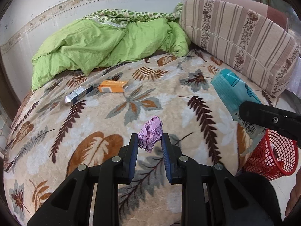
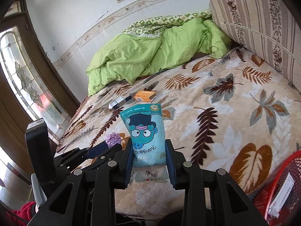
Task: Collect trash
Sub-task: 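Carry both items over the red basket and open both tools to drop them, then grasp the white medicine box with the left tool while the right tool grasps the orange ointment box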
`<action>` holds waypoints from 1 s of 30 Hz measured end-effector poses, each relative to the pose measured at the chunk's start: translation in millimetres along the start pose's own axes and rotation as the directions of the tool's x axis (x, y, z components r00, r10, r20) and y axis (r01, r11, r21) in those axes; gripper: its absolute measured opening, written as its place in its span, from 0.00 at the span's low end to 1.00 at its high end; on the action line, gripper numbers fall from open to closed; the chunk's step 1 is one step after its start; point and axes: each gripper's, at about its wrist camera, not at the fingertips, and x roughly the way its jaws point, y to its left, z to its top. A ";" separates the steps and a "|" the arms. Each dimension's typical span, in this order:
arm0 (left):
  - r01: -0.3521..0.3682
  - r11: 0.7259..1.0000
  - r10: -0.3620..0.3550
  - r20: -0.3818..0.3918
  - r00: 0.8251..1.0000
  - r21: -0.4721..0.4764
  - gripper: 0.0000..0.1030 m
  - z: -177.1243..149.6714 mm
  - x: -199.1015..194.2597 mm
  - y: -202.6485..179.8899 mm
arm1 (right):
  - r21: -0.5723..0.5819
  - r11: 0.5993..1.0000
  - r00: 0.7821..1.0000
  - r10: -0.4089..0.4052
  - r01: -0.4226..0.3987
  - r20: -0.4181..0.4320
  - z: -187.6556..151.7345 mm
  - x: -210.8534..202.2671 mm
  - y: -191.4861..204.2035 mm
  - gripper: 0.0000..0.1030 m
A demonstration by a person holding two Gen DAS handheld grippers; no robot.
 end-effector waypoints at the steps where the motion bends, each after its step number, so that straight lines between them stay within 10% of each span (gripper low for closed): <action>1: 0.013 1.000 -0.013 0.003 1.000 0.007 0.23 1.9 -1.1 -4.4 | 0.011 1.000 1.000 -0.011 0.011 0.008 0.4 -5.9 -7.2 0.32; 11: 0.287 0.943 -0.292 0.003 0.957 0.171 0.23 38.9 -17.9 -111.7 | 0.220 0.953 0.971 -0.229 0.210 0.064 -15.9 -92.7 -117.0 0.32; 23: 0.647 0.744 -0.596 -0.271 0.756 0.169 0.24 37.0 13.0 -260.4 | 0.426 0.813 0.885 -0.462 0.398 0.053 -62.8 -198.0 -221.3 0.35; 25: 0.671 0.720 -0.599 -0.328 0.730 0.178 0.37 30.9 21.7 -280.5 | 0.444 0.802 0.887 -0.461 0.400 0.033 -68.6 -201.5 -232.4 0.40; 27: 0.664 0.726 -0.588 -0.338 0.735 0.181 0.58 25.9 25.5 -289.3 | 0.458 0.792 0.889 -0.458 0.403 0.010 -72.0 -199.8 -238.7 0.45; 30: 0.660 0.729 -0.591 -0.322 0.740 0.181 0.59 25.7 22.2 -284.5 | 0.463 0.787 0.887 -0.461 0.407 0.004 -73.2 -200.9 -242.0 0.47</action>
